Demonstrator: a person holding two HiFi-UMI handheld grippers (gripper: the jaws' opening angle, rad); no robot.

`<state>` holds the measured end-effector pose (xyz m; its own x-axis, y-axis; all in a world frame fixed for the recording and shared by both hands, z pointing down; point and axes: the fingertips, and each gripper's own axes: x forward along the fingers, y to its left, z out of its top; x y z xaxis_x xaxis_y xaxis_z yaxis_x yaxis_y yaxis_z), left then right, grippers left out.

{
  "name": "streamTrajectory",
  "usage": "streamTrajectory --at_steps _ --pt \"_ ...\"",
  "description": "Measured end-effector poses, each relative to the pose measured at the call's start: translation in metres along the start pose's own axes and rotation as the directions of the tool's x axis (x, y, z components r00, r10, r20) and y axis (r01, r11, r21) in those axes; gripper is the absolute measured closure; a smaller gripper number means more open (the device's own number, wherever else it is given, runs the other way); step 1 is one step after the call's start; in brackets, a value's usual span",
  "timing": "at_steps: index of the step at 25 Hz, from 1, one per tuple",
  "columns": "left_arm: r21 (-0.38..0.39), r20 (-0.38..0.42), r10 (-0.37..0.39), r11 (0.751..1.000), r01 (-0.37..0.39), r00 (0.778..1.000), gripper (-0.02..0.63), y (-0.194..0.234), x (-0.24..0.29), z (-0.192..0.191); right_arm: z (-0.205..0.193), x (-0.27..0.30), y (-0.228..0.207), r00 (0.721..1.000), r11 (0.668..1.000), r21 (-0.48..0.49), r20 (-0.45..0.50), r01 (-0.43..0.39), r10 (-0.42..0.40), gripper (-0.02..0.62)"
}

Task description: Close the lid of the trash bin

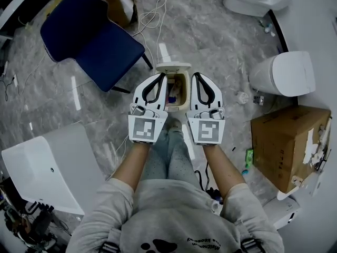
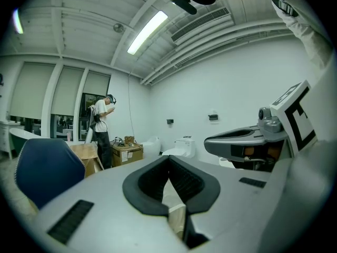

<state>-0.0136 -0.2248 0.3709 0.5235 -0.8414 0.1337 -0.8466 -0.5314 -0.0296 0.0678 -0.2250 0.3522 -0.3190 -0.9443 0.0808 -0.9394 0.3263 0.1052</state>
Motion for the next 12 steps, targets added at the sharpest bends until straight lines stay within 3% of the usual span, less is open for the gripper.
streamTrajectory --at_steps 9,12 --pt "-0.014 0.035 0.005 1.0 -0.004 0.999 0.586 0.005 0.016 -0.032 -0.038 0.01 0.0 1.0 1.0 -0.013 -0.012 -0.007 0.007 0.561" --pt "0.001 0.012 0.004 1.0 -0.004 1.0 0.586 0.008 0.018 -0.048 -0.053 0.014 0.001 1.0 1.0 -0.014 -0.021 -0.013 0.012 0.561"
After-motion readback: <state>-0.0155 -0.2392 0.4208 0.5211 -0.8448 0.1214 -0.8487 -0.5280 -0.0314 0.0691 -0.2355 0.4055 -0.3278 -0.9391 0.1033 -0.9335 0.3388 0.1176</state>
